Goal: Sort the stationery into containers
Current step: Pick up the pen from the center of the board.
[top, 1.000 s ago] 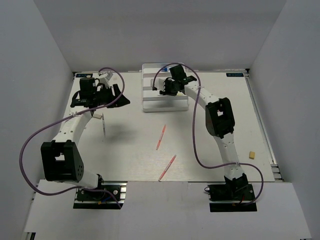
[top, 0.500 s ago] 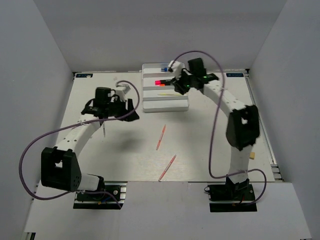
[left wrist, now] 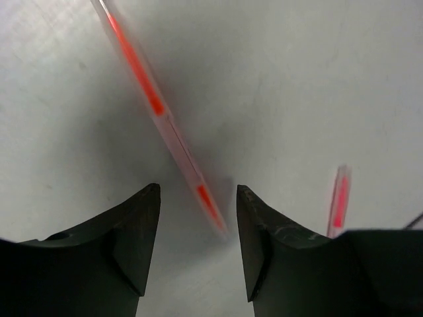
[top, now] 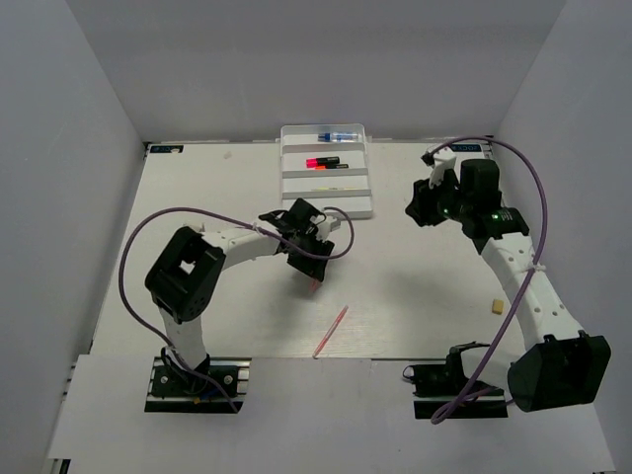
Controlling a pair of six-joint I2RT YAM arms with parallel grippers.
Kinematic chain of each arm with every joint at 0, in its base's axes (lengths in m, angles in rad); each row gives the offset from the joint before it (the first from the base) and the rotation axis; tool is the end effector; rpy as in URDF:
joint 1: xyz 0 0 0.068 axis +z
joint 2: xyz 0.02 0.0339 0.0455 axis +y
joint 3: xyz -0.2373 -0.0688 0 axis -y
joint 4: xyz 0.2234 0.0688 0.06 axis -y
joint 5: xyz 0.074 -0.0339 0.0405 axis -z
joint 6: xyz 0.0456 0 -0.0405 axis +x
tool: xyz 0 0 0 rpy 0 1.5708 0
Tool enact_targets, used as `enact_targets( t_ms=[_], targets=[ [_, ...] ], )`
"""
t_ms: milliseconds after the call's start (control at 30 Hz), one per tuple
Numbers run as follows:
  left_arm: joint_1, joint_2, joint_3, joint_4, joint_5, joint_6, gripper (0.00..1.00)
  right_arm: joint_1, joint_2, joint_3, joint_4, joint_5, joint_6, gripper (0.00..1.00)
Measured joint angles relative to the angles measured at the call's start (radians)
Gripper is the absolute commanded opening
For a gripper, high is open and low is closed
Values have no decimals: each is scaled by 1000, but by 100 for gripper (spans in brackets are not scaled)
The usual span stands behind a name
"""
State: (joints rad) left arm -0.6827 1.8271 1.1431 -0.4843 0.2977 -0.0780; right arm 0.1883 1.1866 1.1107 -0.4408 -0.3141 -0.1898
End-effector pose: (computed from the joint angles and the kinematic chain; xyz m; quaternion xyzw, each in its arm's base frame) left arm 0.2532 -0.2232 0.1402 0.3168 0.9162 -0.2083 0.1296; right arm 0.2532 0.0626 0.3184 -0.2377 0.8237 0.1348 0.4969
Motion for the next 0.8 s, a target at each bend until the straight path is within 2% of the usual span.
enact_targets(
  t_ms=[167,333,433,567,633,767,800],
  targets=[
    [-29,74,94,0,-101,-31,55,-44,0,-15,-29,-12,35,44],
    [-66,108,137,-4,-192,-39,54,-65,0,-15,-29,-31,51,43],
    [-85,122,152,4,-260,-39,50,-78,0,-15,-27,-34,52,43],
    [-105,126,148,14,-323,-32,39,-97,6,-15,-17,-36,52,43],
    [-109,123,141,23,-344,-21,37,-104,11,-15,-8,-38,52,42],
    [-122,115,124,45,-362,1,25,-113,21,-15,1,-45,52,42],
    [-126,114,121,49,-365,9,18,-116,24,-15,3,-49,52,42]
  ],
)
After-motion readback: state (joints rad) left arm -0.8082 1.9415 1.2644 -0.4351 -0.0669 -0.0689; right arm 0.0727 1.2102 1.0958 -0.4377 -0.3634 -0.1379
